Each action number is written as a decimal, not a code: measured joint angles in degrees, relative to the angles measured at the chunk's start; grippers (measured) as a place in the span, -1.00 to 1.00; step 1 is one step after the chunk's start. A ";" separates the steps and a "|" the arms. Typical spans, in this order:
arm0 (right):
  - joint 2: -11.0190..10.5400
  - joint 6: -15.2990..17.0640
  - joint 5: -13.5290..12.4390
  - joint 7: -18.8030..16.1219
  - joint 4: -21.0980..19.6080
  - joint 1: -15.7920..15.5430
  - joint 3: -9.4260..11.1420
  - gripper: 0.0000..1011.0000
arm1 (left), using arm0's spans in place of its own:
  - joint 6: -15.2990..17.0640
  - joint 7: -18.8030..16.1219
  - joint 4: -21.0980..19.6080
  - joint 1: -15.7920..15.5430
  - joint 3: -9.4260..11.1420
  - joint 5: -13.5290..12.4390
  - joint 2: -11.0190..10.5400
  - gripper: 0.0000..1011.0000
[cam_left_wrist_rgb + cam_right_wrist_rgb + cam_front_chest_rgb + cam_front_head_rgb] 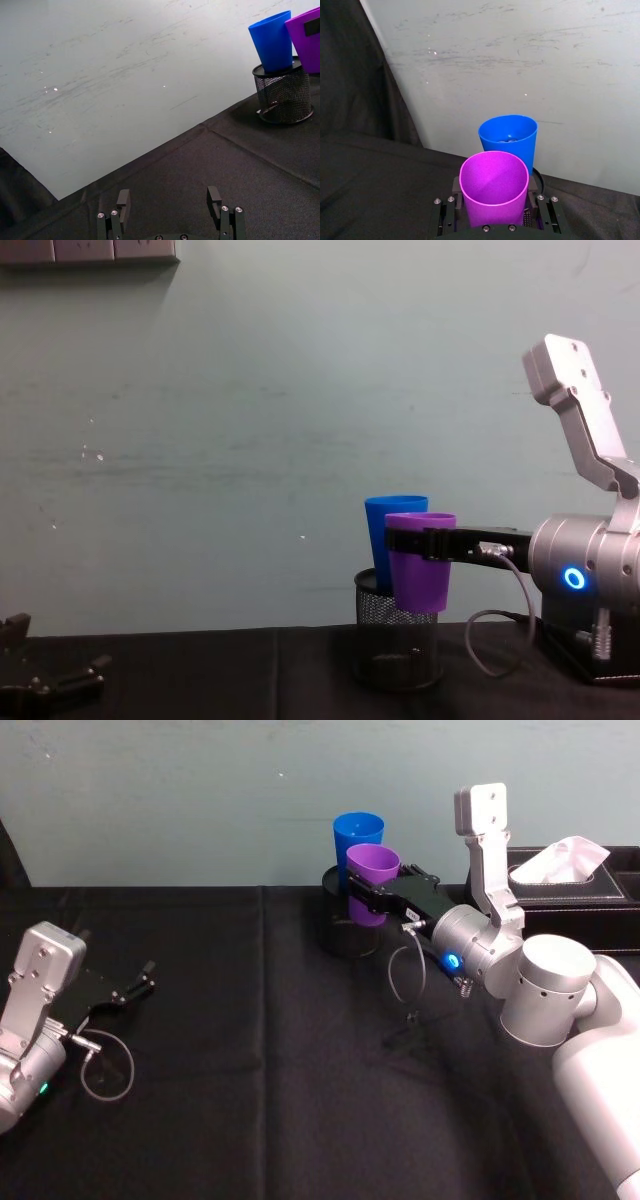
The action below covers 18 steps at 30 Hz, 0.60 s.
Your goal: Pick up one cup with a gripper and tap it against the other cup.
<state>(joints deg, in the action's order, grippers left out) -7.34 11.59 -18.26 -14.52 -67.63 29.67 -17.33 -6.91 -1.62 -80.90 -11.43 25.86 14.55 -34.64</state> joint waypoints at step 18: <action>0.00 0.00 0.00 0.00 0.00 0.00 0.00 0.44 | 0.00 0.00 0.00 0.00 0.01 0.00 0.00 0.98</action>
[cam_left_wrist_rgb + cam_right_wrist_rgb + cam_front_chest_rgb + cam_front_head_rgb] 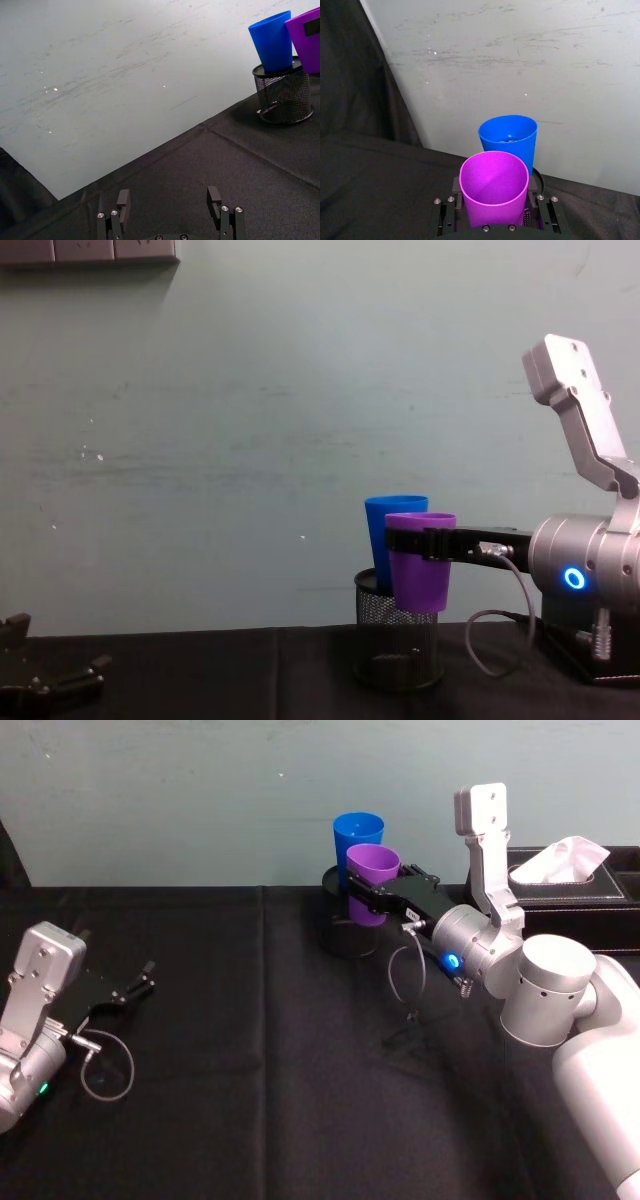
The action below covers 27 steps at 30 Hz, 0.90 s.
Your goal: Pick up one cup with a gripper and tap it against the other cup.
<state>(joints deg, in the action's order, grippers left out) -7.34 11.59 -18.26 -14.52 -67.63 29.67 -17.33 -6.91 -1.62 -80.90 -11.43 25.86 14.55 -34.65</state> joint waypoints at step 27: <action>0.00 0.00 0.00 0.00 0.00 0.00 0.00 0.44 | 0.00 0.00 0.00 0.00 0.00 0.00 0.00 0.98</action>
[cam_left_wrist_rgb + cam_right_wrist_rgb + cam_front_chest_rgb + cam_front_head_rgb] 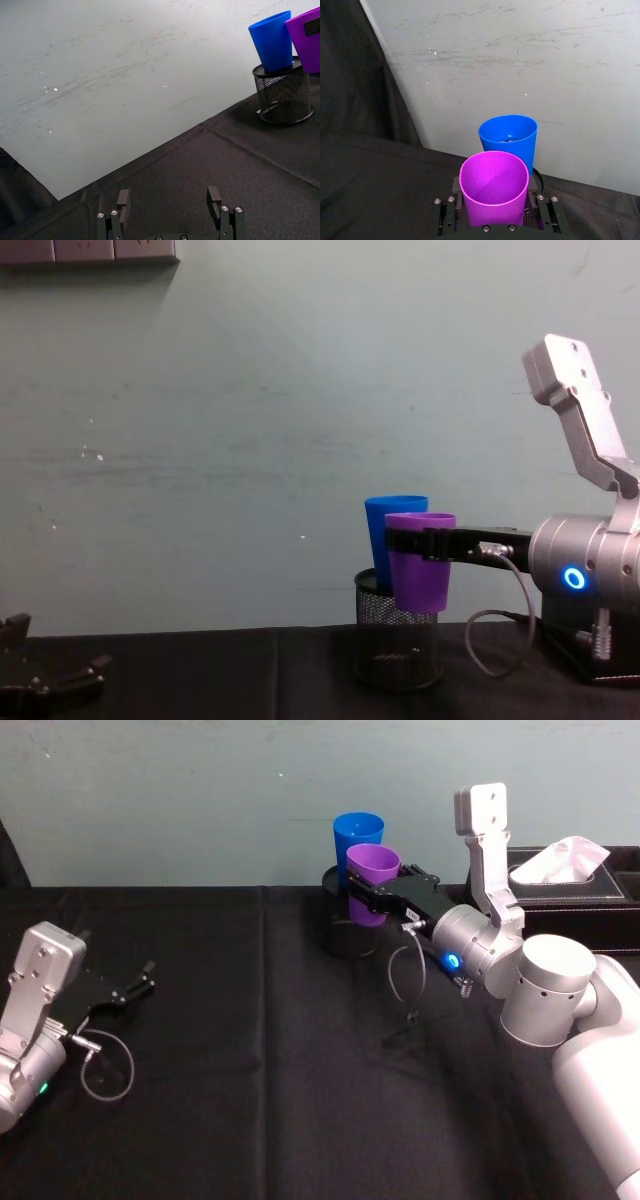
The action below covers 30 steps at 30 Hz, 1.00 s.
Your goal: Pick up one cup with a gripper and tap it against the other cup.
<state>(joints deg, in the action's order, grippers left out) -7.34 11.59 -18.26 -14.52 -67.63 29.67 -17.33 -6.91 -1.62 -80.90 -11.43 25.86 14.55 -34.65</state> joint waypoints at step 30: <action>0.00 0.00 0.00 0.00 0.00 0.00 0.00 0.44 | 0.00 0.00 0.00 0.00 0.00 0.00 0.00 0.98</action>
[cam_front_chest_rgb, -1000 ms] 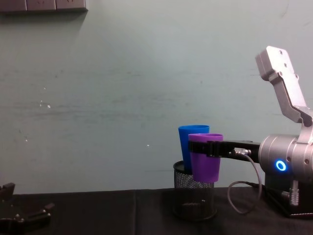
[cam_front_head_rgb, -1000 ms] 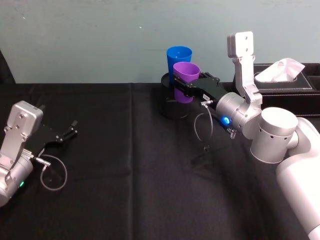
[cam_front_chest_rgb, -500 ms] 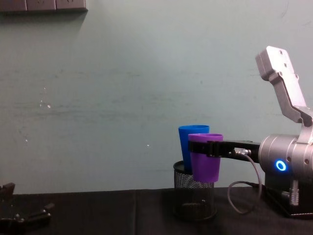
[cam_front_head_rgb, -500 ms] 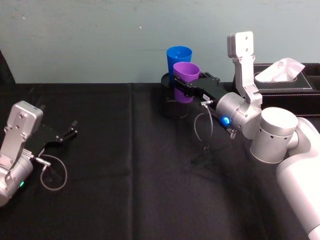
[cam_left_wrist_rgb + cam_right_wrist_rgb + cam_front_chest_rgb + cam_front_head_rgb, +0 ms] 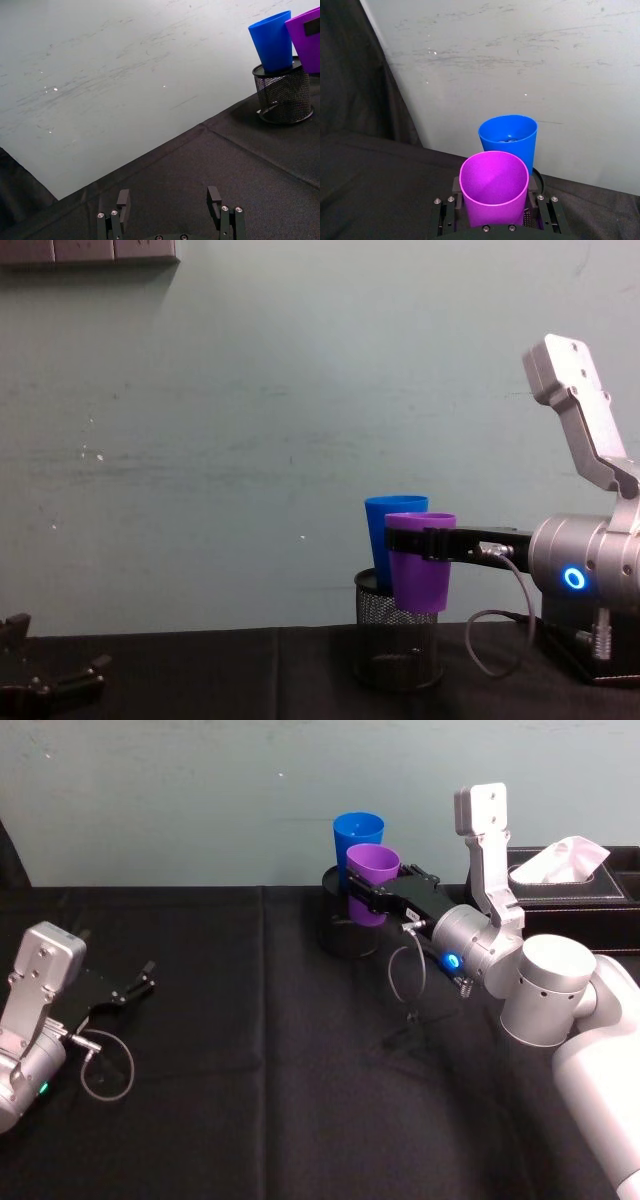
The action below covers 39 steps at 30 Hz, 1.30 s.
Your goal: Pick up one cup with a gripper and tap it against the other cup.
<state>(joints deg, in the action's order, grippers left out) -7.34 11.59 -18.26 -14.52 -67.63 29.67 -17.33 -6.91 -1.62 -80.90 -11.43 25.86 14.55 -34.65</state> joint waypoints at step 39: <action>0.00 0.00 0.00 0.00 0.00 0.00 0.00 0.44 | 0.00 0.00 0.00 0.00 0.00 0.00 0.00 0.98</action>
<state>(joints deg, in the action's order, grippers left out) -7.34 11.60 -18.26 -14.52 -67.63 29.67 -17.33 -6.90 -1.62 -80.90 -11.43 25.86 14.55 -34.64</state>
